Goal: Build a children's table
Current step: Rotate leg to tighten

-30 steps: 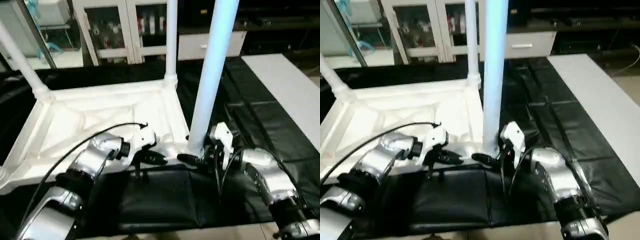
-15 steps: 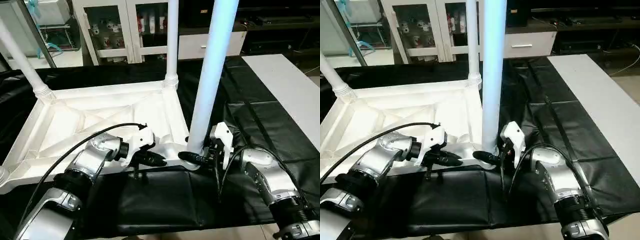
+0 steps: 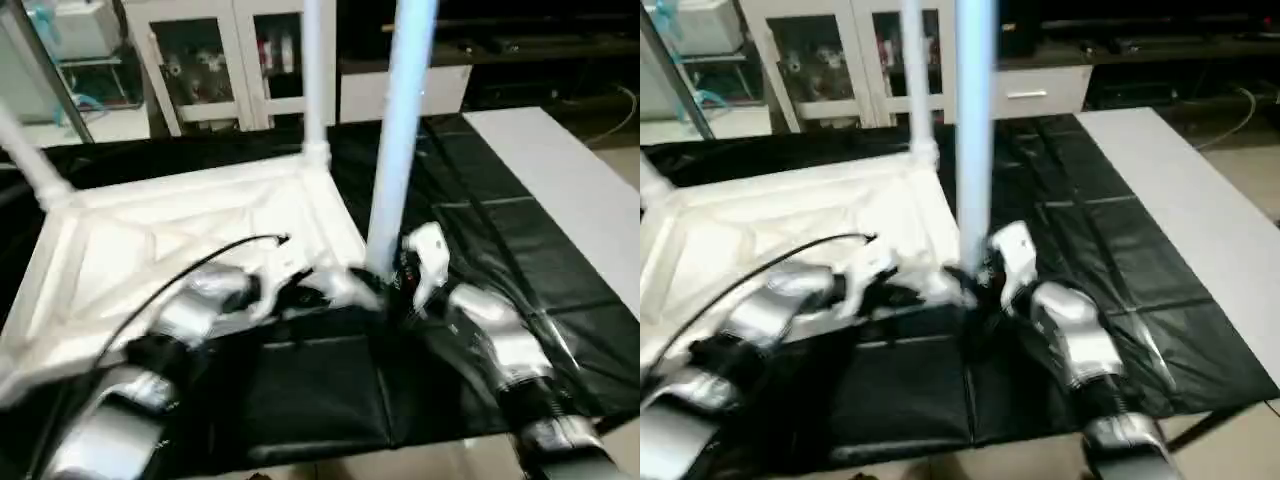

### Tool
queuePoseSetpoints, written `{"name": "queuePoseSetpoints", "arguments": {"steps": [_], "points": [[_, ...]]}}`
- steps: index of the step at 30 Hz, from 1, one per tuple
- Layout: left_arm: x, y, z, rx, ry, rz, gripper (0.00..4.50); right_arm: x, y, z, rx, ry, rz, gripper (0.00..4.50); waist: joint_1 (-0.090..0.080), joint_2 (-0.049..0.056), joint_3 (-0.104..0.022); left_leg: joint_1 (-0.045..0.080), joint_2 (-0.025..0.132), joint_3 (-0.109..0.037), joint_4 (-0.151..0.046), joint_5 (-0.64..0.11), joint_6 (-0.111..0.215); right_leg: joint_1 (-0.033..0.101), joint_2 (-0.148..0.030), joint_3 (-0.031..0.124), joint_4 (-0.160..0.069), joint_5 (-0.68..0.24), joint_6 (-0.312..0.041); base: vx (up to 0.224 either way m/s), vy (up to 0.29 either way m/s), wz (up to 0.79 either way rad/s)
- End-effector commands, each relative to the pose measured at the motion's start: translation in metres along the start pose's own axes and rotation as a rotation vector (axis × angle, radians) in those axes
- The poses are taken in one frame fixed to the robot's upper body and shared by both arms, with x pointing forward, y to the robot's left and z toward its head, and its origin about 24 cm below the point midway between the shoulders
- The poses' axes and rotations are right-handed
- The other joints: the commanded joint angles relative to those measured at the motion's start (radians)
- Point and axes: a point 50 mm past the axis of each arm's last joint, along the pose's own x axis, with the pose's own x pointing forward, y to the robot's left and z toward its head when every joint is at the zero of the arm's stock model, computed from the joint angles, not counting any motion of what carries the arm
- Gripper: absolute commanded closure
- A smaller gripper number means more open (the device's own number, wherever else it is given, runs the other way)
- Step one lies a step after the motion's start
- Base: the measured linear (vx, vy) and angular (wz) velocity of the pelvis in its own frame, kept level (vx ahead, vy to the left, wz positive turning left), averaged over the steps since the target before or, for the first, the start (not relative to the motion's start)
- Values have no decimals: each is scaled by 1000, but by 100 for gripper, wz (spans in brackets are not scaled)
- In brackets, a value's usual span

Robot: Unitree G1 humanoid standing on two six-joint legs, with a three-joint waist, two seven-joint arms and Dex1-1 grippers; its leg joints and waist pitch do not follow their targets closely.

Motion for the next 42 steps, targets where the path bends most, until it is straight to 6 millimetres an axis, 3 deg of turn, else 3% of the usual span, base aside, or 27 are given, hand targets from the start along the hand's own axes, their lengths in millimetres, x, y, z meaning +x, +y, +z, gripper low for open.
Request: {"name": "queuePoseSetpoints", "arguments": {"steps": [1,2,3,5,7,12,16,17,20,21,22,25,27,29,31,36,42], "points": [[8,7,8,-49,-6,130,450,7,6,-22,45,121,-81,192,-4,-5,-54,32,65,-43,-87,-336,-22,25,-86,50,-95,-340,-184,0,0,0],[16,10,13,-103,5,237,450,14,6,-25,48,171,-201,192,-6,-8,-53,30,63,-41,-87,-328,-18,25,-84,50,-95,-322,-188,0,0,0],[16,10,13,-104,6,239,450,14,6,-25,48,172,-204,192,-7,-6,-53,30,63,-41,-86,-320,-23,26,-84,50,-92,-307,-196,0,0,0],[23,12,16,-132,32,328,450,21,9,-27,69,206,-305,193,-9,-10,-53,37,58,-40,-83,-342,-22,24,-86,49,-100,-349,-194,0,0,0],[27,12,18,-135,38,376,450,28,15,-27,83,206,-340,193,-7,-10,-53,30,57,-41,-83,-319,-10,29,-88,49,-102,-345,-186,0,0,0],[26,11,16,-123,16,330,450,35,23,-18,55,144,-262,193,-3,-15,-59,23,60,-38,-81,-263,33,37,-86,46,-89,-227,-205,0,0,0],[21,10,12,-100,-13,275,450,35,27,-3,10,20,-160,193,-1,-17,-55,23,60,-37,-82,-282,44,37,-89,46,-96,-275,-199,0,0,0],[20,9,12,-93,-24,255,450,35,27,0,0,-4,-144,138,0,-17,-55,22,60,-38,-82,-280,46,39,-90,47,-97,-280,-195,0,0,0],[18,8,9,-103,-19,216,450,32,25,5,-13,-49,-118,124,1,-18,-58,18,61,-37,-80,-244,62,41,-88,47,-89,-238,-202,0,0,0],[13,5,4,-72,-24,143,450,26,23,11,-29,-98,-38,104,-1,-13,-59,13,60,-39,-80,-230,69,46,-89,46,-89,-226,-201,0,0,0],[11,4,2,-51,-26,106,450,22,22,14,-43,-122,11,89,0,-17,-61,12,61,-38,-77,-217,83,47,-89,46,-87,-206,-201,0,0,0],[4,0,-3,-22,-29,20,450,12,18,17,-70,-144,99,71,3,-13,-63,12,66,-36,-73,-182,111,44,-85,45,-78,-142,-222,0,0,0],[-5,-5,-8,12,-48,-80,450,-2,14,16,-115,-127,203,50,5,-6,-64,14,67,-37,-73,-178,110,44,-83,43,-76,-132,-227,0,0,0],[-14,-9,-12,15,-51,-166,450,-16,10,11,-165,-89,294,50,14,-7,-65,14,72,-34,-70,-170,121,42,-79,43,-68,-90,-241,0,0,0],[-23,-11,-16,28,-28,-235,450,-29,6,7,-195,-64,370,50,17,-4,-64,20,74,-31,-72,-200,113,35,-79,45,-71,-111,-249,0,0,0],[-40,-13,-23,33,-1,-337,450,-45,1,1,-206,-18,448,50,25,-3,-59,20,76,-34,-80,-239,72,36,-81,48,-76,-182,-236,0,0,0],[-50,-11,-25,52,14,-346,450,-57,5,-14,-209,87,565,50,29,-7,-57,20,73,-34,-80,-240,62,34,-82,48,-80,-221,-223,0,0,0]]}}
